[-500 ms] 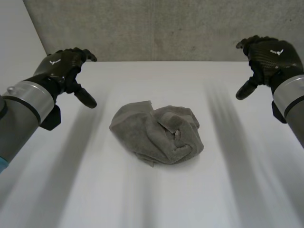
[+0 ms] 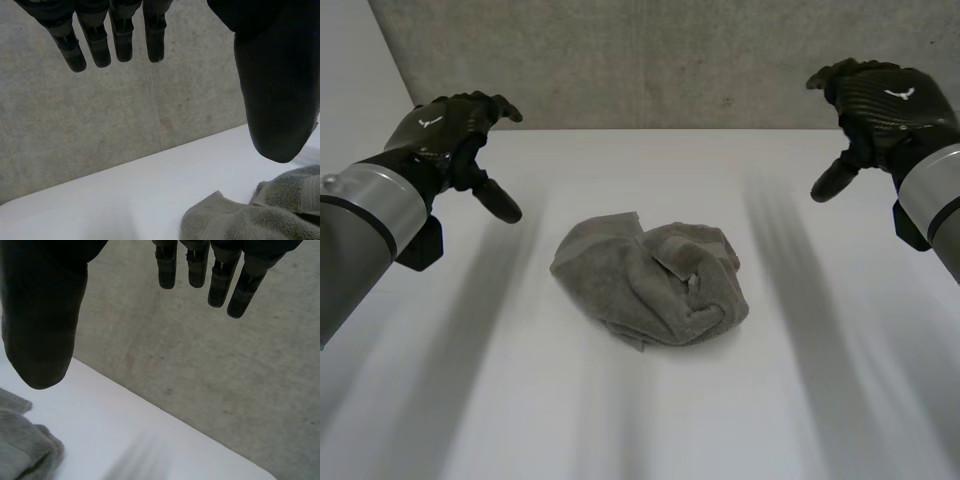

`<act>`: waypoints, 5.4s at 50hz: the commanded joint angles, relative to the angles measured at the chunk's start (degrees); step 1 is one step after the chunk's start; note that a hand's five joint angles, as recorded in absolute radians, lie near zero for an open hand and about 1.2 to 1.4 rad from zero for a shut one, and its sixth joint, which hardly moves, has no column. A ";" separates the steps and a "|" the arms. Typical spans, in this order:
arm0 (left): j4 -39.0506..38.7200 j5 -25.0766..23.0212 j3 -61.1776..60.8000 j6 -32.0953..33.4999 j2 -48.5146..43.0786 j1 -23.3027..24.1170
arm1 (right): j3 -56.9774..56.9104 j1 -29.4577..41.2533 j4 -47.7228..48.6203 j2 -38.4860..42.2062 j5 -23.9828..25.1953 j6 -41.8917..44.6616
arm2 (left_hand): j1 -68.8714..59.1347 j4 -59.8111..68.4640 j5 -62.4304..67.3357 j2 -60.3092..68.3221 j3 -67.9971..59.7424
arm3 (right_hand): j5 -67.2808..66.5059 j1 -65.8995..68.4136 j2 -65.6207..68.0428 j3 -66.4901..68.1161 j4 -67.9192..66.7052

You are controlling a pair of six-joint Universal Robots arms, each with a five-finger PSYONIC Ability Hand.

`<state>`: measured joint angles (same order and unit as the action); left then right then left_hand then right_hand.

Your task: Fold the towel.

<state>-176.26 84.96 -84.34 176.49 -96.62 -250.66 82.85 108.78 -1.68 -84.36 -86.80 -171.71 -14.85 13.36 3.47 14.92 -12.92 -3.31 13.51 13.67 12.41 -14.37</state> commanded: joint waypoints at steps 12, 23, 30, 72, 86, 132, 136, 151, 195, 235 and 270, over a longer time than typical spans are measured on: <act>-3.66 -17.80 11.73 9.81 -26.23 -0.19 | -11.12 1.26 -1.57 23.43 24.65 11.01 | 0.59 -3.36 0.78 -0.67 2.92 | 3.31 -3.51 -3.67 -2.41 4.37; -3.66 -18.42 17.45 23.00 -37.93 2.80 | -8.76 6.71 -1.40 31.72 23.69 33.70 | 0.43 -3.36 0.95 -0.51 2.92 | 3.31 -3.51 -3.67 -2.41 4.37; -3.57 -22.11 17.72 26.44 -38.56 4.56 | -7.53 6.80 -1.05 31.19 25.10 35.47 | -8.10 -3.36 9.48 8.02 2.92 | -34.47 34.27 34.11 -2.41 4.37; -15.08 -5.77 21.59 24.51 -23.97 5.18 | -15.09 2.14 26.70 12.76 7.26 10.55 | -65.15 -3.36 66.53 65.08 2.92 | -66.69 66.49 66.33 -2.41 4.37; -39.34 -14.56 -3.20 13.44 -4.98 1.22 | 2.32 0.21 29.45 6.84 17.19 6.65 | -65.15 -3.36 66.53 65.08 2.92 | -66.69 66.49 66.33 -2.41 4.37; -13.24 -24.84 -10.49 31.98 -9.11 -4.67 | 9.61 -1.72 -0.17 7.37 23.95 18.34 | -8.15 -3.36 9.53 8.08 2.92 | 0.54 -0.73 -0.90 -2.41 4.37; -9.39 -24.58 -2.17 30.84 -16.73 -4.75 | 5.14 -1.72 -5.25 11.75 23.78 22.10 | -8.15 -3.36 9.53 8.08 2.92 | 0.71 -0.90 -1.07 -2.41 4.37; 6.45 -23.43 20.80 30.40 -35.22 -4.31 | 4.69 -0.76 -5.88 15.72 22.55 26.60 | -9.50 -3.36 10.87 9.42 2.92 | 1.04 -1.24 -1.40 -2.41 4.37; 14.62 -20.36 29.41 33.74 -42.52 -2.64 | 5.83 -0.85 -4.03 18.27 22.55 26.95 | -57.36 -3.36 58.74 57.28 2.92 | 1.04 -1.24 -1.40 -2.41 4.37; -1.19 -16.75 -21.91 34.09 0.54 -3.96 | 6.55 -3.83 -5.09 14.39 22.81 35.57 | -65.15 -3.36 66.53 65.08 2.92 | -0.81 0.61 0.45 -2.41 4.37; -2.43 -19.74 -30.36 34.09 6.44 -9.24 | -6.41 -4.53 -18.19 22.43 24.82 35.39 | -65.15 -3.36 66.53 65.08 2.92 | -66.69 66.49 66.33 -2.41 4.37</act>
<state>-178.59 65.16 -115.00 210.59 -90.06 -259.94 69.99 105.44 -21.58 -52.98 -64.32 -136.12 -72.81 13.36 65.44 74.26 -12.91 -63.79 73.26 72.11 12.41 -14.37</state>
